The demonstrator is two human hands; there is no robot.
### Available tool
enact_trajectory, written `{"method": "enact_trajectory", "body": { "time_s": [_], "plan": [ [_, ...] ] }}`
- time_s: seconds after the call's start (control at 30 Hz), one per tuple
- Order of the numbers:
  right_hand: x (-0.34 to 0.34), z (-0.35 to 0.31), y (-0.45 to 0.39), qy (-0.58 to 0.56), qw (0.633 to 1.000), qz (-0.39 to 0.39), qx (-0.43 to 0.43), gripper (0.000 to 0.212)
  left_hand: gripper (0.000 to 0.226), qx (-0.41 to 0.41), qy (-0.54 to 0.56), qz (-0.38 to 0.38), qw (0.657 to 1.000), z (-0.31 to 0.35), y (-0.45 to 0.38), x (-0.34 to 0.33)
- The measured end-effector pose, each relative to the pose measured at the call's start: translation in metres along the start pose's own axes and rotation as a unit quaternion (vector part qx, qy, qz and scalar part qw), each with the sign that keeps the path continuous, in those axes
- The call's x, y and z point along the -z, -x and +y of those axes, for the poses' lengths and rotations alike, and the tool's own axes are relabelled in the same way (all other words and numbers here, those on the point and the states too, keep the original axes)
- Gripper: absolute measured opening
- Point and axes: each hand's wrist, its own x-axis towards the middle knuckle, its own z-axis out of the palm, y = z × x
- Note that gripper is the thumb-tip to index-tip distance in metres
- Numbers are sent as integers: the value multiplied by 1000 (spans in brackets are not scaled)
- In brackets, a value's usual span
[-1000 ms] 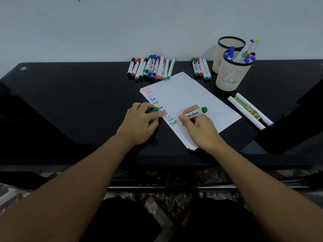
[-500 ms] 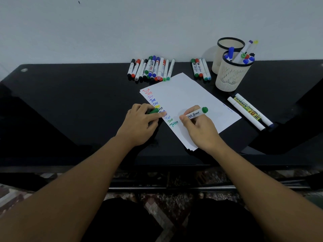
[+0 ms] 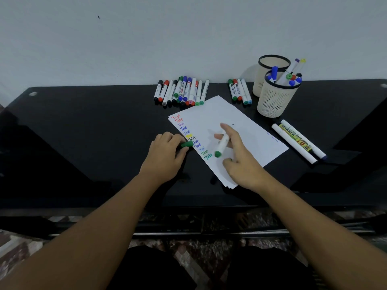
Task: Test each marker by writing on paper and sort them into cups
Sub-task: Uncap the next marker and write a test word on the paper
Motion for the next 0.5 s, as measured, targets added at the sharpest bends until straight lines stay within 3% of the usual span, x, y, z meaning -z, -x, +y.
{"method": "enact_trajectory", "body": {
  "time_s": [0.03,0.1,0.27,0.4,0.5],
  "plan": [
    [2,-2,0,-3,1000,-29,-5,92,19,-6,4,-1,1000,0,0,0],
    [6,-4,-4,-36,997,-65,-12,85,20,-15,10,-4,1000,1,0,0],
    [9,-7,-13,-57,998,19,-23,26,20,-27,31,-4,999,3,1,3],
    [11,-11,-17,-65,996,50,-26,36,21,-37,67,-1,997,7,2,6],
    [15,-13,-21,58,998,13,-32,51,21,-22,107,21,994,8,1,11]
  ]
}}
